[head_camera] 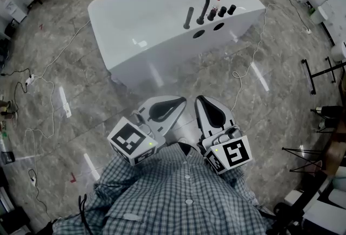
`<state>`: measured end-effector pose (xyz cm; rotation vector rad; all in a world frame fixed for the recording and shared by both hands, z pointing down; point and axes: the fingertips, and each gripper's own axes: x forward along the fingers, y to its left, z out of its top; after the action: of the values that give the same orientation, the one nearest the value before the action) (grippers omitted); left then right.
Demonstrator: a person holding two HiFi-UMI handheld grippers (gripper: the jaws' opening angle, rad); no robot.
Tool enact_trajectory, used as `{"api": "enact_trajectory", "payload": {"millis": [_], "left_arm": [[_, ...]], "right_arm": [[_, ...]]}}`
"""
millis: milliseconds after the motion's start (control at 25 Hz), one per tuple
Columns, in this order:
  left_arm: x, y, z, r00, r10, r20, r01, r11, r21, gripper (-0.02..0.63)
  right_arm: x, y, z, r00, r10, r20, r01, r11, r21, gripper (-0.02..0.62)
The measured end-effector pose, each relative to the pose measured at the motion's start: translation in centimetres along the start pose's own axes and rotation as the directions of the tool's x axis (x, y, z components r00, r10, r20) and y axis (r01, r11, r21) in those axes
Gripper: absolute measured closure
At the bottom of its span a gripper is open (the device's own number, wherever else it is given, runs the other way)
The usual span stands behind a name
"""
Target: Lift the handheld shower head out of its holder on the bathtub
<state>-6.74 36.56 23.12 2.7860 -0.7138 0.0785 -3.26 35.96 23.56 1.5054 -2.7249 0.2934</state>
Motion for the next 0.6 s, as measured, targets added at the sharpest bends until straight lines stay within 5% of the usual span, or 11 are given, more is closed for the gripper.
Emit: {"api": "enact_trajectory", "payload": {"millis": [600], "left_arm": [[1.4, -1.5, 0.2, 0.998, 0.058, 0.011, -0.058, 0.998, -0.004, 0.595]], "right_arm": [[-2.0, -1.5, 1.1, 0.999, 0.043, 0.016, -0.043, 0.999, -0.023, 0.572]]}}
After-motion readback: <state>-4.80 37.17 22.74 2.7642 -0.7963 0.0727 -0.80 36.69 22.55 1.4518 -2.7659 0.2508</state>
